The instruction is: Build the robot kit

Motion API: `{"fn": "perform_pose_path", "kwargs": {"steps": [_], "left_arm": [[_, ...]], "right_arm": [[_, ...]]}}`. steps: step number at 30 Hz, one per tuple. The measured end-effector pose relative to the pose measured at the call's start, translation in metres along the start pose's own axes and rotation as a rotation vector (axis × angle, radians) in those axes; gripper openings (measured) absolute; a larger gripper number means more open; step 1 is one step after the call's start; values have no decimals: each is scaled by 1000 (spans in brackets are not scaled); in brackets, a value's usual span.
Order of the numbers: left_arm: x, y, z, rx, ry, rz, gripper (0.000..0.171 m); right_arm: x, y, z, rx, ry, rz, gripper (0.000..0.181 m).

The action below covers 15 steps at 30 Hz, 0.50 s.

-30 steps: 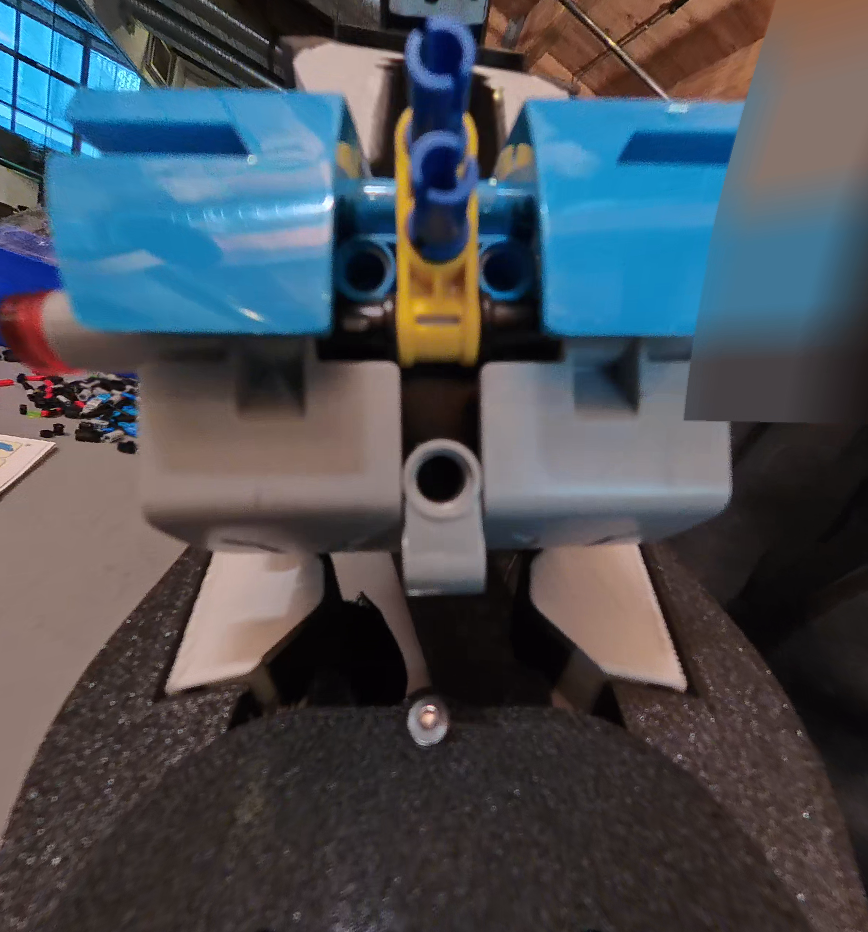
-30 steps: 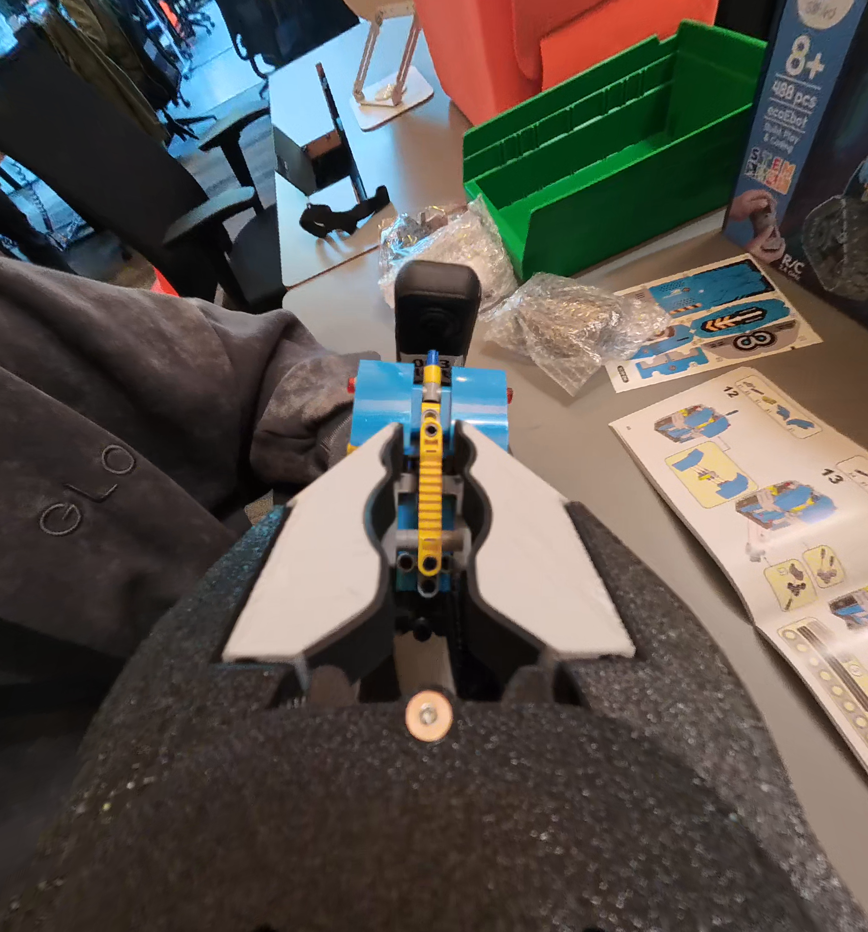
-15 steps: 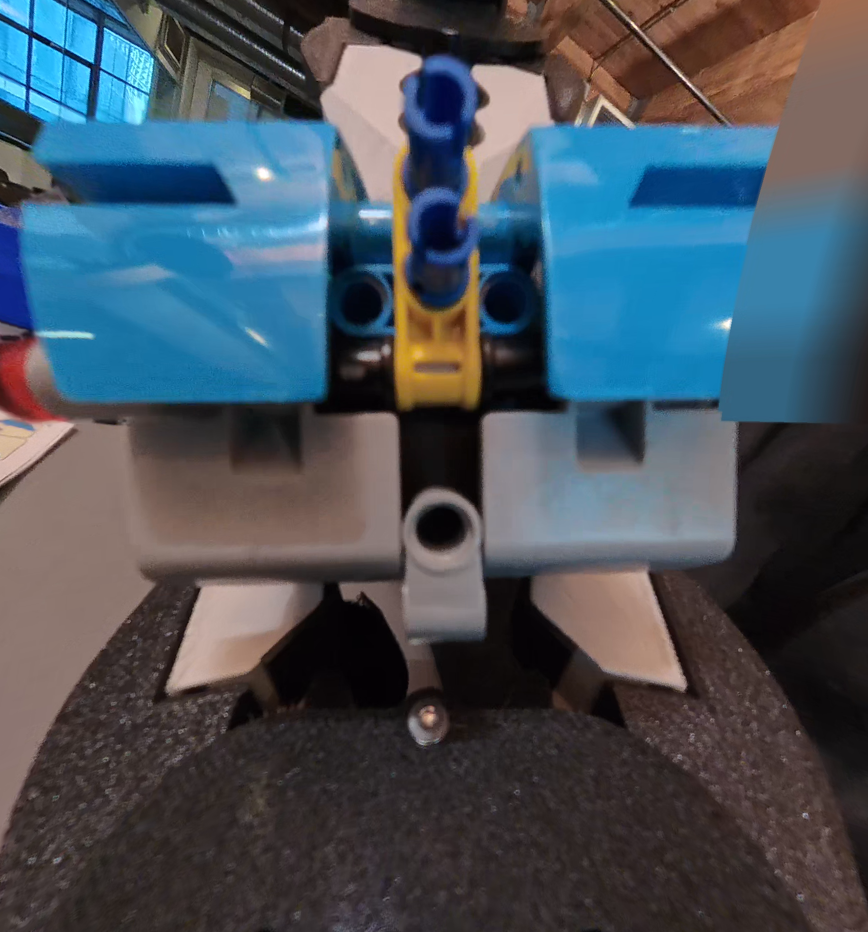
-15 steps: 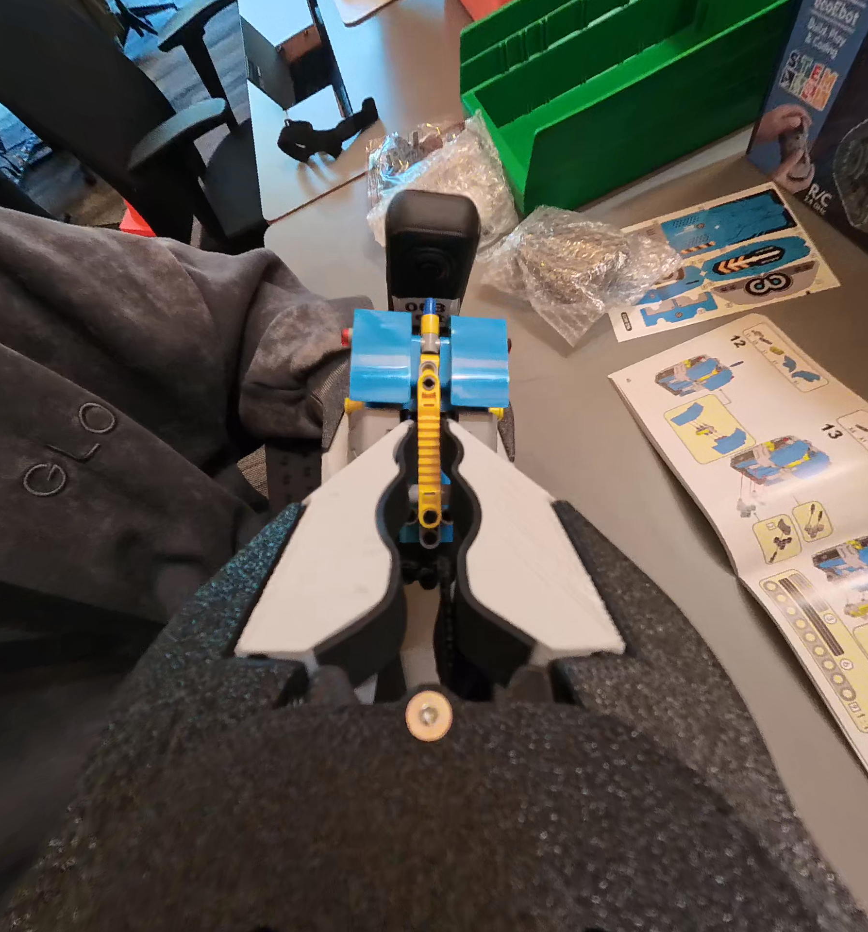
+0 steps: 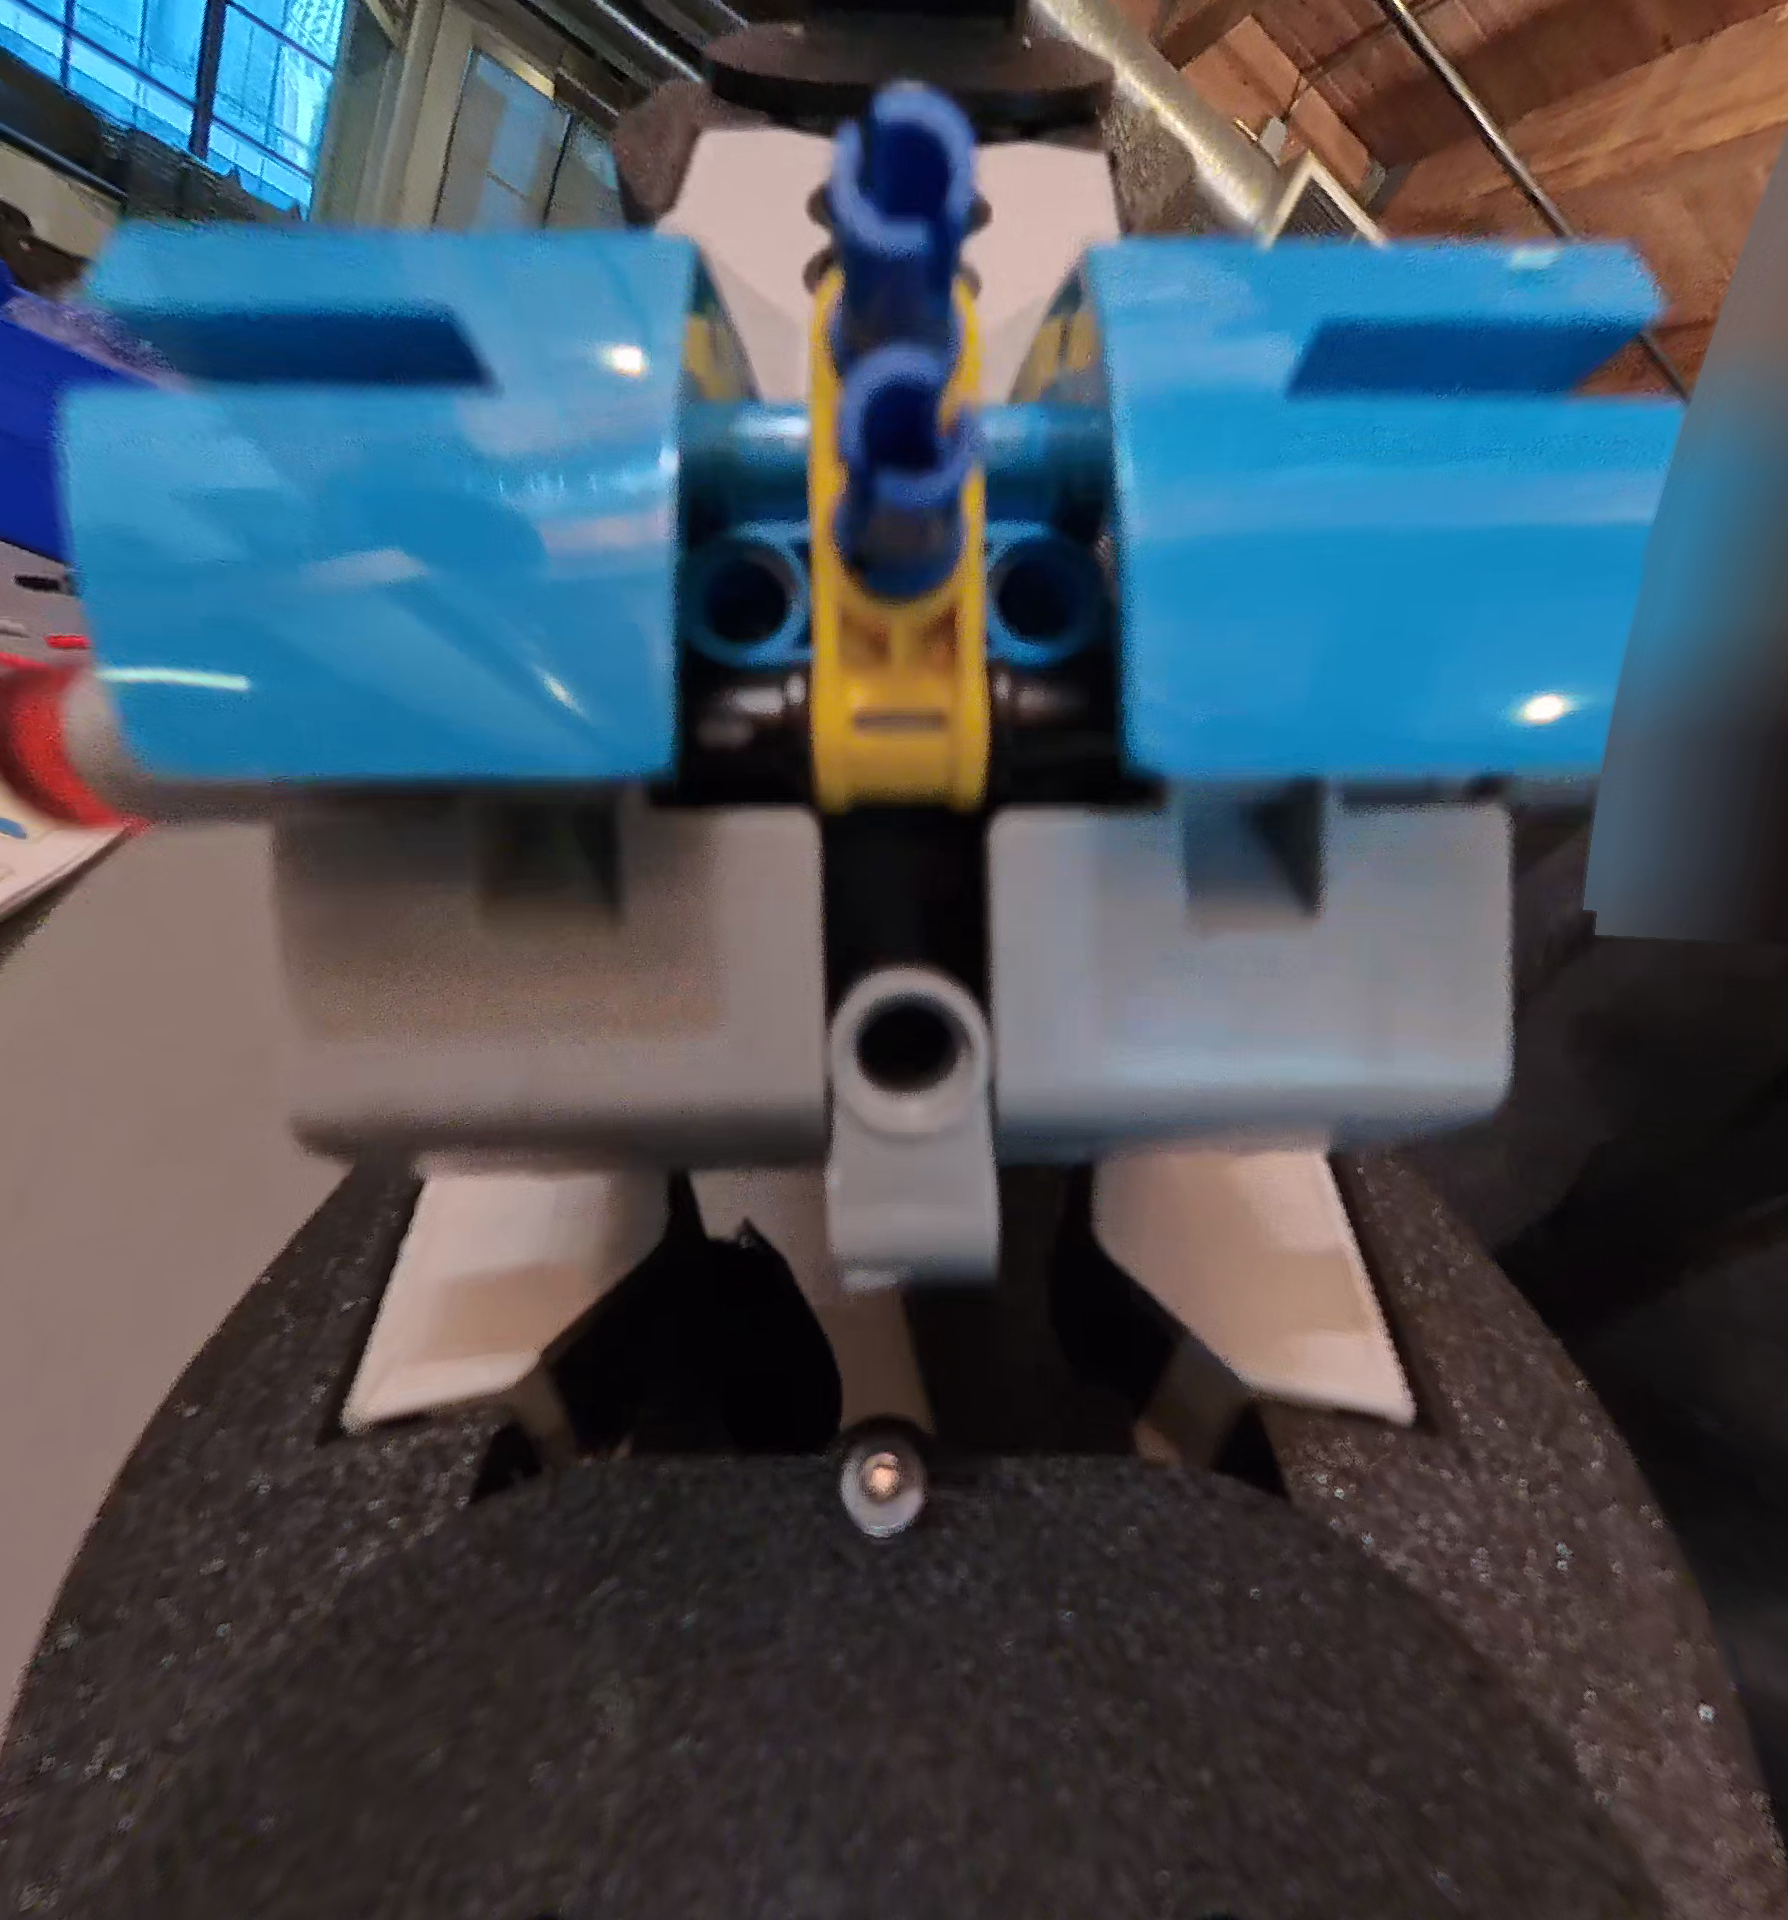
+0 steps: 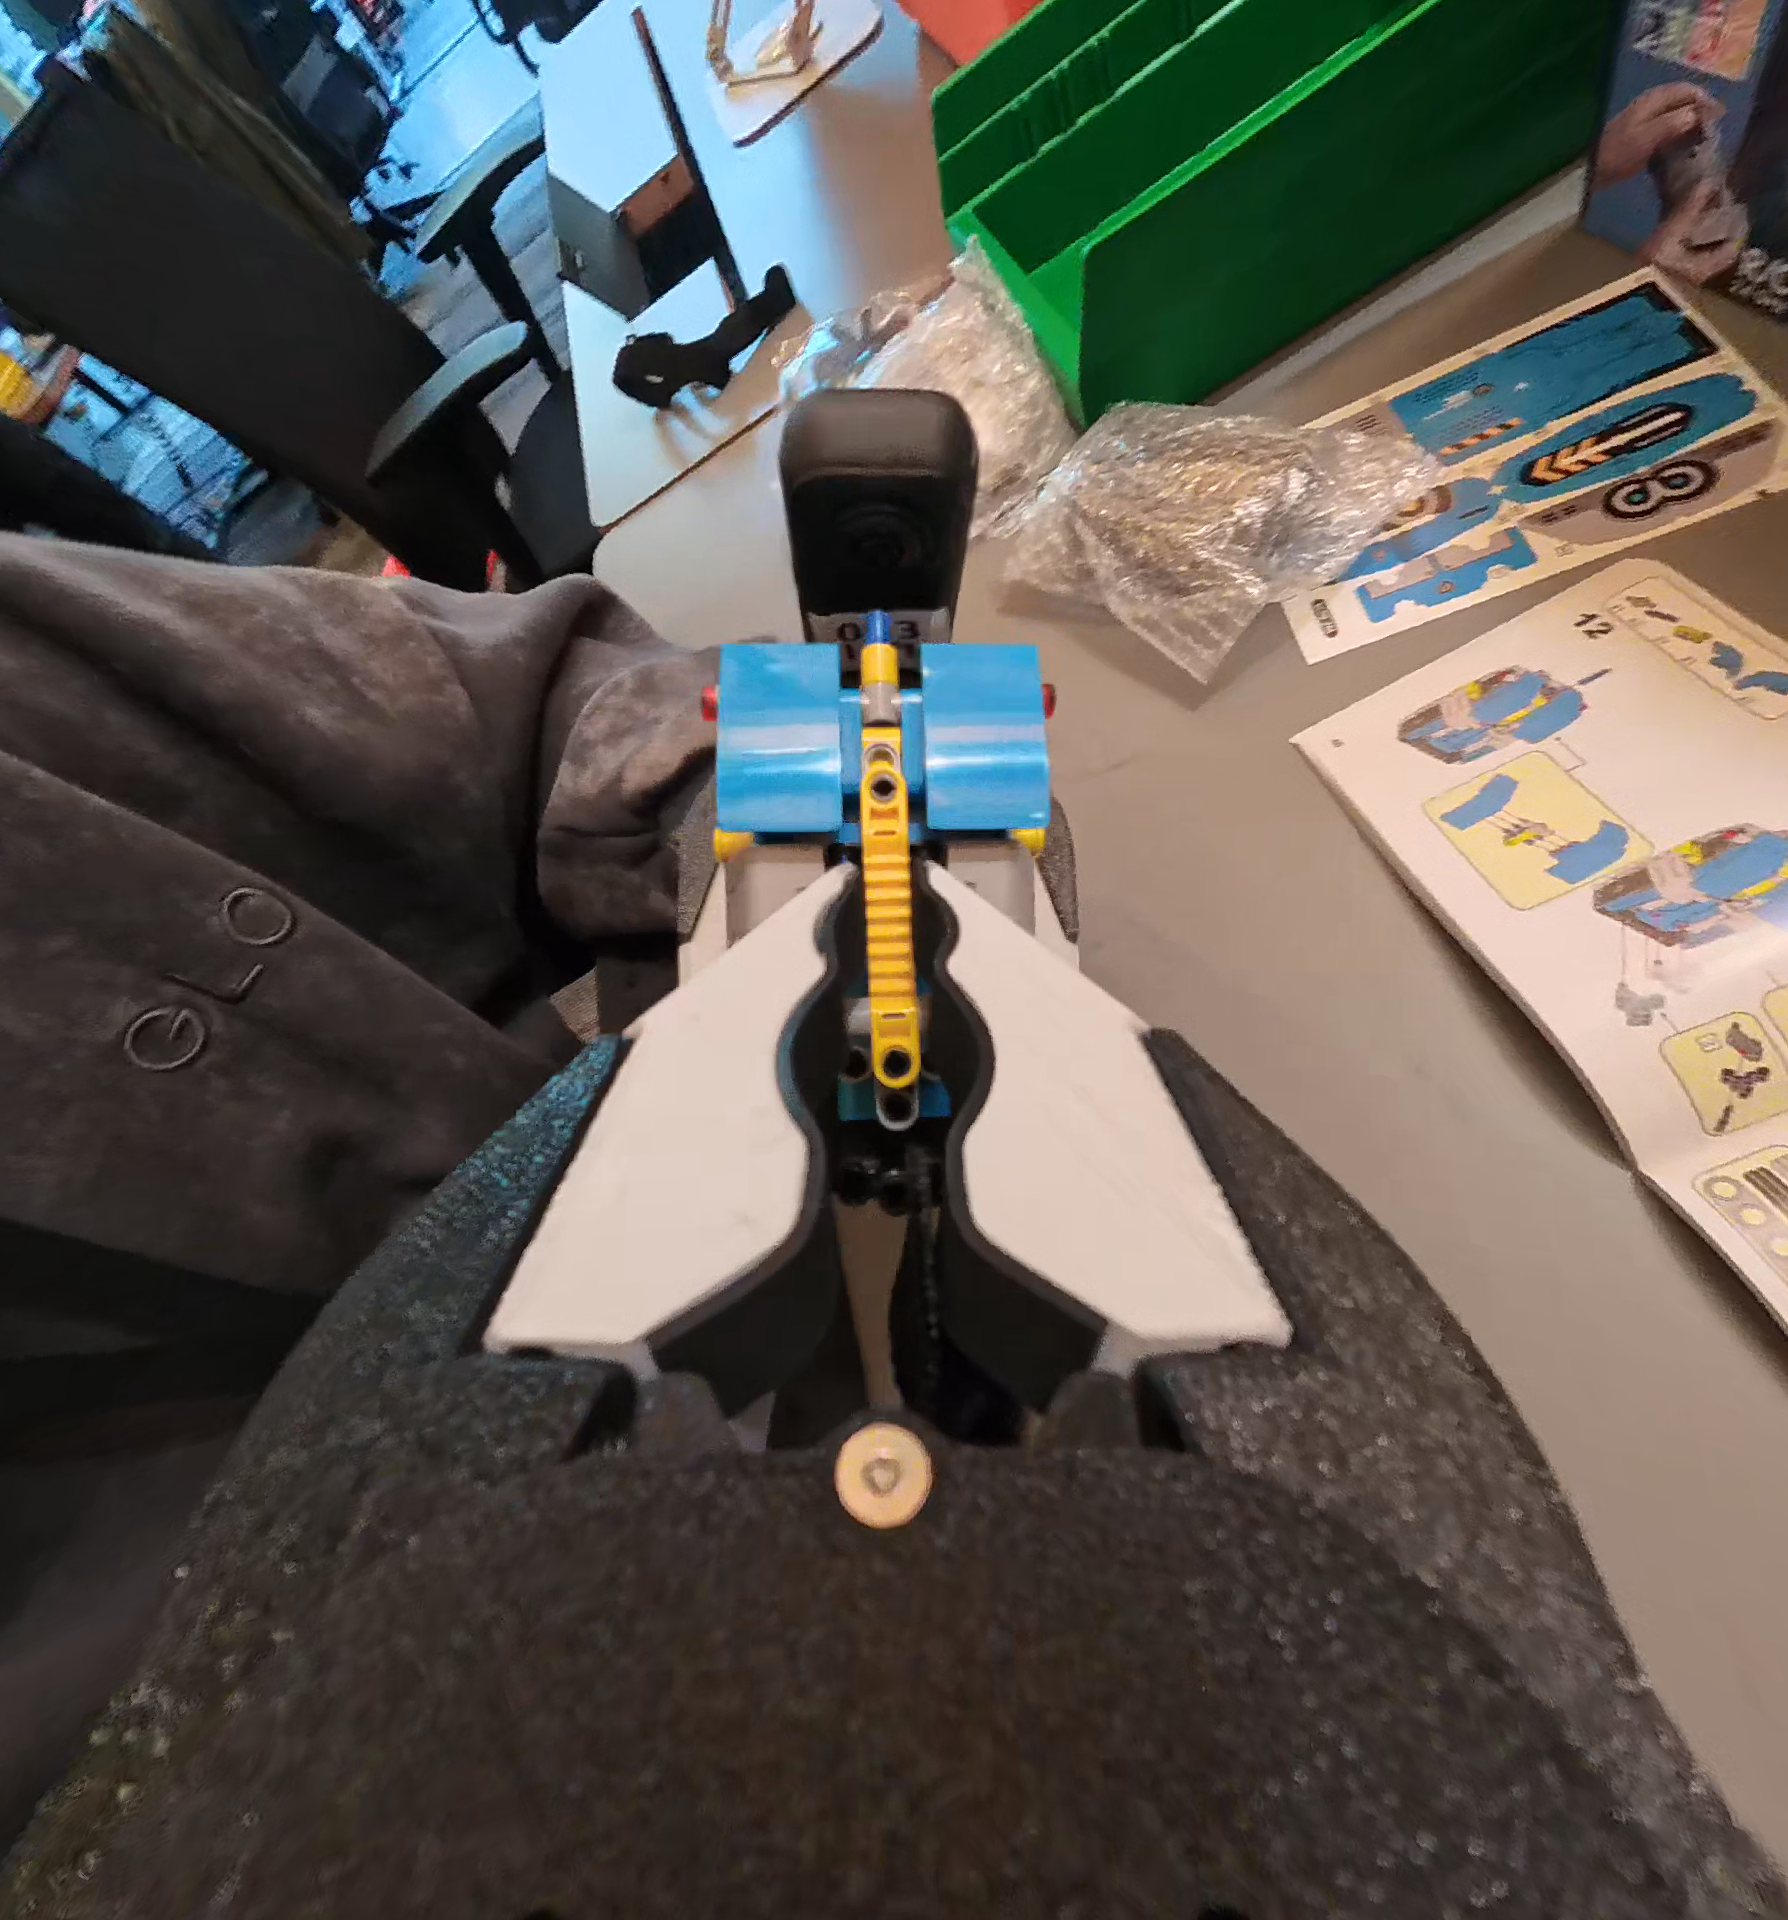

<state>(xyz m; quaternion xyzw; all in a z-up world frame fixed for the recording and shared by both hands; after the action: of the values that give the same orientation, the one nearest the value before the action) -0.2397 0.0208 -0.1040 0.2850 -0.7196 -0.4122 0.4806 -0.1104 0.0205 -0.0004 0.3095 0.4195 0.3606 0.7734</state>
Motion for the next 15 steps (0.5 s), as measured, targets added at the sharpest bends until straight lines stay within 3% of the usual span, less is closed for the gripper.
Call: {"fn": "perform_pose_path", "kwargs": {"steps": [1,3,4,6,9,12,15], "left_arm": [[-1,1,1,9,1,8,76],[1,4,1,35,-25,15,76],[2,5,2,47,-31,11,76],[3,7,4,66,-33,23,76],[0,9,7,96,-30,57,76],[-5,11,11,136,-16,100,76],[-11,13,17,165,1,144,77]], "right_arm": [[1,0,1,8,-14,5,8],[-1,4,7,-2,-32,40,18],[-3,6,11,8,-44,72,40],[-8,6,23,66,-70,189,46],[-15,-9,35,124,-282,467,47],[-31,-30,20,91,-383,625,77],[-46,-45,7,111,-575,834,63]]}}
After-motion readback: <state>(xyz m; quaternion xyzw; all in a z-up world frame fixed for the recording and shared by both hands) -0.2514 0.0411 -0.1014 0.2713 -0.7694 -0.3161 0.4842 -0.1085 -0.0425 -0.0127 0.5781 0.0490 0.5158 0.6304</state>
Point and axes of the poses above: each gripper's, where its closed fingertips meet, z back along the fingers, y out of its top, x = y × z across the jaws, the point moved 10 cm from there along z, back along the fingers, and after that the axes turned 3 degrees about x, right-handed, at the moved point
